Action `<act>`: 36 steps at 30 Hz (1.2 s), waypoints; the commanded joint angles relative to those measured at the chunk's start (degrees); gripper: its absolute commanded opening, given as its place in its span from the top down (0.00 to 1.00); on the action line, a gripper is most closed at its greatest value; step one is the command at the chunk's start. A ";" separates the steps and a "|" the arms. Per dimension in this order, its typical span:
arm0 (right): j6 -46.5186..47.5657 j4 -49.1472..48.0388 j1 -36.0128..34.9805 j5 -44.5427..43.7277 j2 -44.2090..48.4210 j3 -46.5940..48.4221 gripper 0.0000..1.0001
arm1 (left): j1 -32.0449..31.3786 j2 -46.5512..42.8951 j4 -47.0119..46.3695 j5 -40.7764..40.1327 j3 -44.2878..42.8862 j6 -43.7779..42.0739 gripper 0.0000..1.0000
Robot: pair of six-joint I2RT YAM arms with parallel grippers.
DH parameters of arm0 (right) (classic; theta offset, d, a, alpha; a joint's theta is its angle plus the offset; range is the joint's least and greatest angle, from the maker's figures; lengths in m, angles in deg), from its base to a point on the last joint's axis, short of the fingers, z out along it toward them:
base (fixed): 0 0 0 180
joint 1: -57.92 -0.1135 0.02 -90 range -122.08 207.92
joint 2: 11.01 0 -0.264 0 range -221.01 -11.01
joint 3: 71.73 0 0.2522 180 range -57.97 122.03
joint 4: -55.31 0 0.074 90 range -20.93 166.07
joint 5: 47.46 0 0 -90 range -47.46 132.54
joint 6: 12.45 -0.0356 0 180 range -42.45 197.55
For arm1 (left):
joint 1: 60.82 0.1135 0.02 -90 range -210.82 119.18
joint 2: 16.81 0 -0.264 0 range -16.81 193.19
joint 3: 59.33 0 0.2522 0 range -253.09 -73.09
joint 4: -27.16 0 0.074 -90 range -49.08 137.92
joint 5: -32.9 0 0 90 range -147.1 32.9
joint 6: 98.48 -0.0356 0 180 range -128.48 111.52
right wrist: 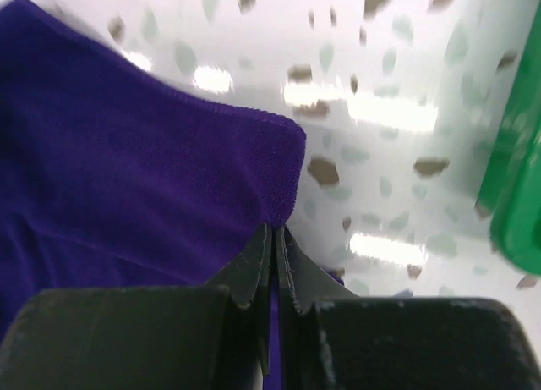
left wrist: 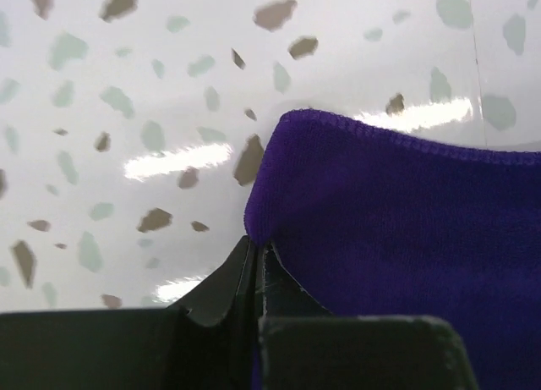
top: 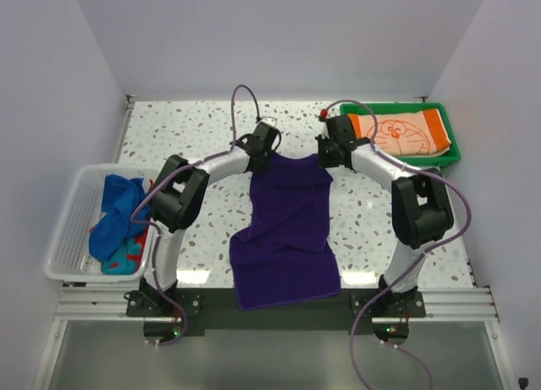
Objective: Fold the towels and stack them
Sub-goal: Flatten out the crumpled towel
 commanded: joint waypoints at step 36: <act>0.22 5.63 -9.69 13.75 29.82 -18.38 0.57 | -17.14 -49.74 6.08 -4.61 41.61 32.08 0.40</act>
